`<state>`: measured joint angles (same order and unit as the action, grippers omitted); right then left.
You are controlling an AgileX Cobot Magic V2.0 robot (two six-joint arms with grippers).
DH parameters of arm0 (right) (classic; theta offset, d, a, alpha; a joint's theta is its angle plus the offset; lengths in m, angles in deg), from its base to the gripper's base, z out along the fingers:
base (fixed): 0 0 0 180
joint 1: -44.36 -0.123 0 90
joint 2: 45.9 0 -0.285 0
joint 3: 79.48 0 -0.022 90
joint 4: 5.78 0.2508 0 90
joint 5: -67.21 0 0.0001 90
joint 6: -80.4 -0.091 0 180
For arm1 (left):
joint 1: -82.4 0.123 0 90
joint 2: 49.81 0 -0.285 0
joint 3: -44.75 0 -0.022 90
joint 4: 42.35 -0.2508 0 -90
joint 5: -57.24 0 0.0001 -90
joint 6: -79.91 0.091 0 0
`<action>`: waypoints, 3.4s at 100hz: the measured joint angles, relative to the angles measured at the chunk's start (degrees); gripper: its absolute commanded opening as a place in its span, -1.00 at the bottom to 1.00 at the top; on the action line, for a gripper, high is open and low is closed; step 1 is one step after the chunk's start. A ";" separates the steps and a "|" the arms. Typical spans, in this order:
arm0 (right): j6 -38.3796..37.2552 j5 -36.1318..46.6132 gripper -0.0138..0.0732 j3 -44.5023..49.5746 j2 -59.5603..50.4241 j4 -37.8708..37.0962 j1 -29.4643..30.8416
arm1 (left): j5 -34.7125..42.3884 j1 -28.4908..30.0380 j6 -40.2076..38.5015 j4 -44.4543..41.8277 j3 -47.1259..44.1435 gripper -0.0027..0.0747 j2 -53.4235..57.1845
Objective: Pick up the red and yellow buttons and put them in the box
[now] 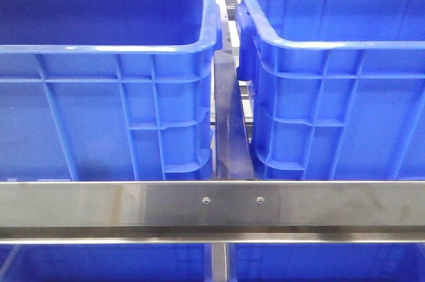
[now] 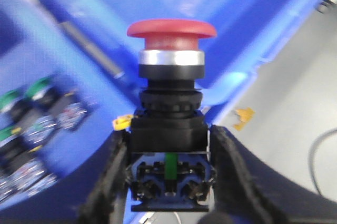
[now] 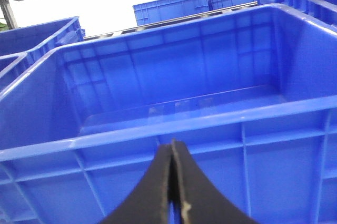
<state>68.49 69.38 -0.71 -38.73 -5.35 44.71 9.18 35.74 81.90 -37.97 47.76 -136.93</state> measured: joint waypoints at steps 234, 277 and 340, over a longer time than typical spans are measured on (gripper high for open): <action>46.54 -54.91 0.54 -48.49 61.85 83.23 -0.89 | 1.24 -1.48 0.19 0.00 0.00 -0.98 0.00; 48.97 -55.25 0.53 -57.70 74.25 84.16 -11.17 | 1.24 -1.48 0.19 0.00 0.00 -0.98 0.00; 50.04 -56.24 -0.36 -60.48 78.41 84.27 -11.98 | 1.24 -1.48 0.24 0.00 0.00 0.11 0.00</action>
<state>118.53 13.13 -61.19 39.68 78.92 32.73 10.43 34.26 82.14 -37.96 47.76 -136.93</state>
